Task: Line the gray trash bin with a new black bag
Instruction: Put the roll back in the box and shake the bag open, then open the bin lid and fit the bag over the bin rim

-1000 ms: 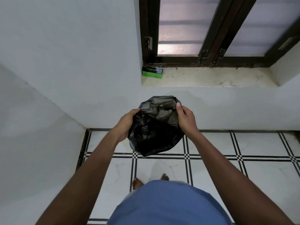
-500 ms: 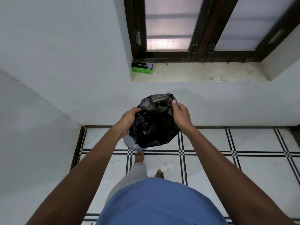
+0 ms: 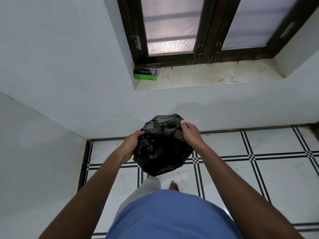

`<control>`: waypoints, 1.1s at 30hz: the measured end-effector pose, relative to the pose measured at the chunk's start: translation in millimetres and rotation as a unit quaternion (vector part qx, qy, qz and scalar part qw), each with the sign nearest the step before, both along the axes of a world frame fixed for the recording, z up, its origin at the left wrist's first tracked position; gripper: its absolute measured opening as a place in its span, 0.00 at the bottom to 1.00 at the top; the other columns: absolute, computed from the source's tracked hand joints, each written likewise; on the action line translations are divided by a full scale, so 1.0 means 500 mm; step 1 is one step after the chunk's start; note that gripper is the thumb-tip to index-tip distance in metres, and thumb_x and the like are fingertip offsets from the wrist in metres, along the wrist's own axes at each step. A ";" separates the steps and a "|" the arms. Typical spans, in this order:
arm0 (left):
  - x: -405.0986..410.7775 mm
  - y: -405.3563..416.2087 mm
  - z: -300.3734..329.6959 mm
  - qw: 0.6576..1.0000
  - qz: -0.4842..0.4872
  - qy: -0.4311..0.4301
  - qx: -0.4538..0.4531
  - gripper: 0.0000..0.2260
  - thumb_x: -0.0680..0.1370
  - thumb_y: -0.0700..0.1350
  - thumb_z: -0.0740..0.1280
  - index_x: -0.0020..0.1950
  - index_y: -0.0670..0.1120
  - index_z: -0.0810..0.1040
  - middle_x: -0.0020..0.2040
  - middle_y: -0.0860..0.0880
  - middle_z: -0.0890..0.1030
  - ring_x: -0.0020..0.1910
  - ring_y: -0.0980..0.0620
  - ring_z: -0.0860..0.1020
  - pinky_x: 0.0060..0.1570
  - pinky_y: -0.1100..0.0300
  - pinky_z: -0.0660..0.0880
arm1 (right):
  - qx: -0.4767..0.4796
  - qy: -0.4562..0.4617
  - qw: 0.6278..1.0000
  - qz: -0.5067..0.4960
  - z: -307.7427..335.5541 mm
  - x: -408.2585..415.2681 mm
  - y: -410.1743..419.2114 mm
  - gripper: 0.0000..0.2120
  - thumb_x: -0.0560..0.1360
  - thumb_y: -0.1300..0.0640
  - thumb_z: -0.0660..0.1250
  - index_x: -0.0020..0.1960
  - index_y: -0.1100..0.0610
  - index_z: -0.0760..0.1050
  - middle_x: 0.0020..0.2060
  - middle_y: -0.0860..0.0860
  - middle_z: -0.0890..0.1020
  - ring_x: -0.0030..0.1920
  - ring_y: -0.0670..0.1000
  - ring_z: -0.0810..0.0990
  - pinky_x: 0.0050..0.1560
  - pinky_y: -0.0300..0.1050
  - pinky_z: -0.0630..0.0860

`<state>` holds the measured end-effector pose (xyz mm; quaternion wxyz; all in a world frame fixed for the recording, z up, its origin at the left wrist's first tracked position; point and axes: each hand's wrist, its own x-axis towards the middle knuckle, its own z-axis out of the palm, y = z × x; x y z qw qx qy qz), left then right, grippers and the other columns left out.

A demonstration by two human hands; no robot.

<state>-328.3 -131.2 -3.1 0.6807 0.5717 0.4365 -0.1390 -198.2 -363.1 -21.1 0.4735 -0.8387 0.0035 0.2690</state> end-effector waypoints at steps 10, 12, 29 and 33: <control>-0.075 0.043 -0.111 0.994 0.011 0.080 -0.078 0.17 0.86 0.54 0.66 0.66 0.43 0.83 0.61 0.42 0.88 0.62 0.41 0.85 0.71 0.43 0.78 | 0.021 0.250 0.968 -0.015 -0.182 -0.059 0.064 0.35 0.86 0.31 0.52 0.82 0.51 0.74 0.76 0.53 0.80 0.74 0.58 0.79 0.78 0.59 0.75; -0.093 0.056 -0.154 0.990 0.026 0.095 -0.105 0.18 0.86 0.53 0.66 0.67 0.43 0.83 0.63 0.42 0.88 0.63 0.42 0.85 0.72 0.42 0.77 | 0.034 0.304 0.951 -0.030 -0.223 -0.067 0.080 0.35 0.84 0.29 0.52 0.80 0.49 0.74 0.74 0.54 0.82 0.71 0.58 0.82 0.75 0.61 0.78; -0.075 0.204 -0.430 0.961 0.202 0.118 -0.151 0.12 0.90 0.44 0.59 0.67 0.45 0.81 0.63 0.43 0.86 0.62 0.42 0.83 0.65 0.40 0.80 | 0.002 0.411 0.906 -0.105 -0.582 -0.096 0.315 0.34 0.78 0.23 0.56 0.72 0.41 0.82 0.66 0.48 0.88 0.67 0.56 0.86 0.73 0.61 0.79; -0.042 0.267 -0.532 0.955 0.237 0.116 -0.134 0.12 0.90 0.43 0.58 0.65 0.46 0.82 0.62 0.44 0.86 0.58 0.45 0.84 0.57 0.45 0.83 | -0.039 0.374 0.923 -0.085 -0.679 -0.052 0.367 0.39 0.77 0.23 0.53 0.76 0.44 0.79 0.71 0.50 0.85 0.70 0.58 0.83 0.77 0.63 0.76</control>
